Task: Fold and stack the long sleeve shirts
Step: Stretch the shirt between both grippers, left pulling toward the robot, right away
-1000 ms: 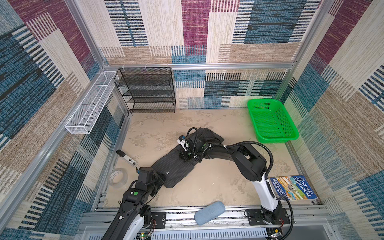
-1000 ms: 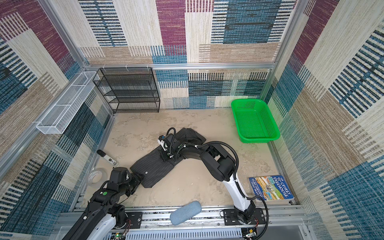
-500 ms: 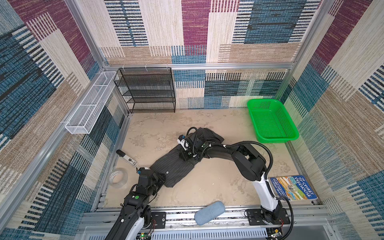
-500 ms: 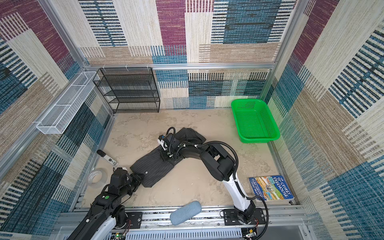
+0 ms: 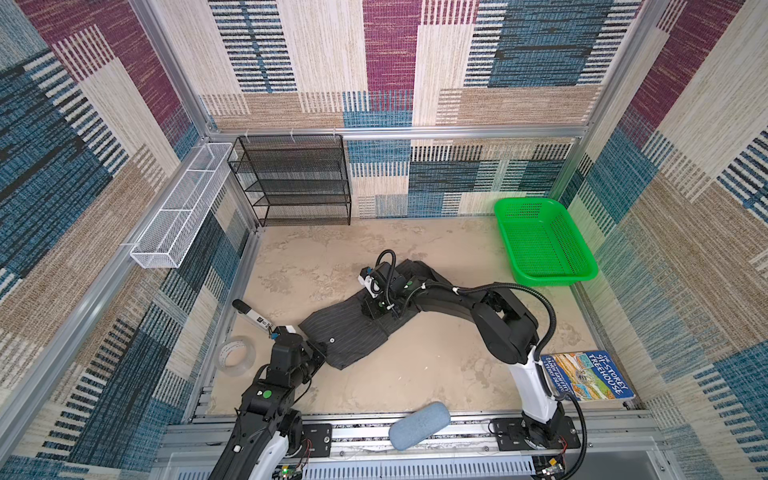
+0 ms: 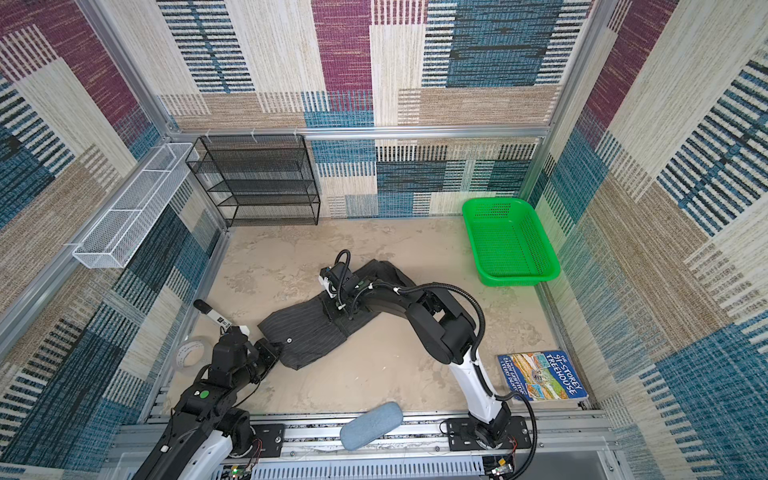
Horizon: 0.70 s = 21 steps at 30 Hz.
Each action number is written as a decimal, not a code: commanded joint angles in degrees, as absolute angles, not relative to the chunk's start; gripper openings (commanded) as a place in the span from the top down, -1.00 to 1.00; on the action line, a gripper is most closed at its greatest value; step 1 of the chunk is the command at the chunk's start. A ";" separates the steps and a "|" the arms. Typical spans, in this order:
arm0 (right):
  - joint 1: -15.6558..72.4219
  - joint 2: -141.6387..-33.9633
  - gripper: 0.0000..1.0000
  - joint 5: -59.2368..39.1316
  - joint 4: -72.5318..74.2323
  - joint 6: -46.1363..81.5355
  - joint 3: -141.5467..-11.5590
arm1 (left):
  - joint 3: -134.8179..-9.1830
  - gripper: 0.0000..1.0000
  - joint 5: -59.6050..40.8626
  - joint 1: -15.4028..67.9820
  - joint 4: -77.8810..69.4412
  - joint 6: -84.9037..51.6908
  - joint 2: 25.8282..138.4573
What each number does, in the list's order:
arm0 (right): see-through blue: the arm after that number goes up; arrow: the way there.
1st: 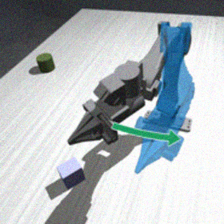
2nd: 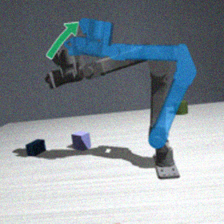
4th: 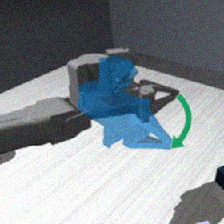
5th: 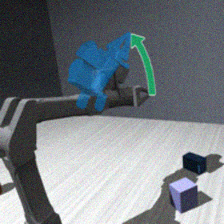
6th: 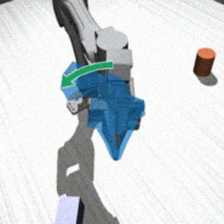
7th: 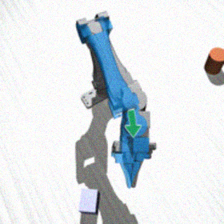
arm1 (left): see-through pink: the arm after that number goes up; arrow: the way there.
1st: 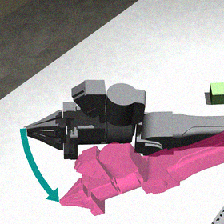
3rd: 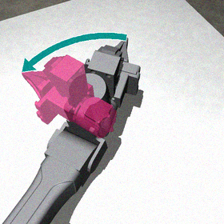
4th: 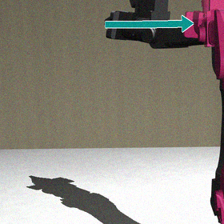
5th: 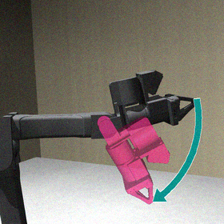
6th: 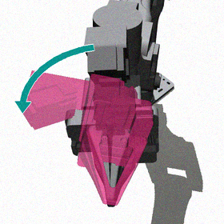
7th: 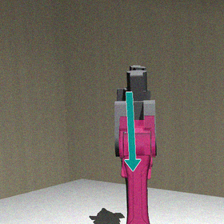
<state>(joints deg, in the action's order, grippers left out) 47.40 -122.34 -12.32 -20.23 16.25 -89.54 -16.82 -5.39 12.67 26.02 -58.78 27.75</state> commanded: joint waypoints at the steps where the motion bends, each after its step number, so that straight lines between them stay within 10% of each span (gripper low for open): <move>1: 47.31 -118.78 0.33 -9.79 -22.58 16.23 -90.65 | -21.08 1.00 -3.32 12.66 35.13 -54.01 29.63; 21: 43.97 -112.00 0.34 -1.92 -19.31 13.13 -81.30 | -52.19 1.00 -0.03 12.74 59.97 -38.71 50.90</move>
<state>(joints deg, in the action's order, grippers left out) 44.18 -112.57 -2.37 -22.02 13.02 -82.17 -50.15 -1.43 12.67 55.22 -42.39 49.28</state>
